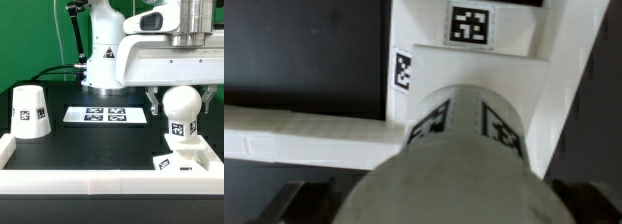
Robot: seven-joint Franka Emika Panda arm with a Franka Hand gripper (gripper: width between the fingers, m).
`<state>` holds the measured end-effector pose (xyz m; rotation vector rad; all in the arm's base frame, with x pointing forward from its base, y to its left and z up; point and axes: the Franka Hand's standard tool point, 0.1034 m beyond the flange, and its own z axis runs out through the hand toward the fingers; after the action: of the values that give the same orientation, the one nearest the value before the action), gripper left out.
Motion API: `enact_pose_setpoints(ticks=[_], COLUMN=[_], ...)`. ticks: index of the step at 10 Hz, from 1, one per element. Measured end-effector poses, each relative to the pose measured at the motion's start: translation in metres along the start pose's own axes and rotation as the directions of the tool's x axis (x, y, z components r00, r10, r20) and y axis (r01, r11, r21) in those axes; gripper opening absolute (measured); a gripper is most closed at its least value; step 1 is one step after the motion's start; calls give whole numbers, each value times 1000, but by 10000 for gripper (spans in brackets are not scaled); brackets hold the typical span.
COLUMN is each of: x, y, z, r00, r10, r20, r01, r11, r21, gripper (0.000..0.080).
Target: Assemble lamp
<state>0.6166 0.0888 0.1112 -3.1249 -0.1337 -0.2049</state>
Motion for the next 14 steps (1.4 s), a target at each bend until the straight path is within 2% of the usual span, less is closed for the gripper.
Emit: enact_pose_setpoints(ticks=[2,3,5,8,9,10,12,14], x=[0,-2,-10,-12,-12,-12,-12,-12], y=[1,1,-3,-8,-10,-10,-11,-12], z=[-1,-1,-1,-1,0,0,0,0], r00=[993,963,859,661,587,557,434,442], r10=[116,271,508,742,799,819,892,888], r20=[-1,10,64,111,127,136,130,130], r01=[-116,-271,-506,-737,-793,-813,-885,-882], r11=[993,963,861,670,600,571,449,456], r21=[-1,-8,-45,-92,-106,-110,-123,-121], gripper=[576,576,576,576,576,576,576,576])
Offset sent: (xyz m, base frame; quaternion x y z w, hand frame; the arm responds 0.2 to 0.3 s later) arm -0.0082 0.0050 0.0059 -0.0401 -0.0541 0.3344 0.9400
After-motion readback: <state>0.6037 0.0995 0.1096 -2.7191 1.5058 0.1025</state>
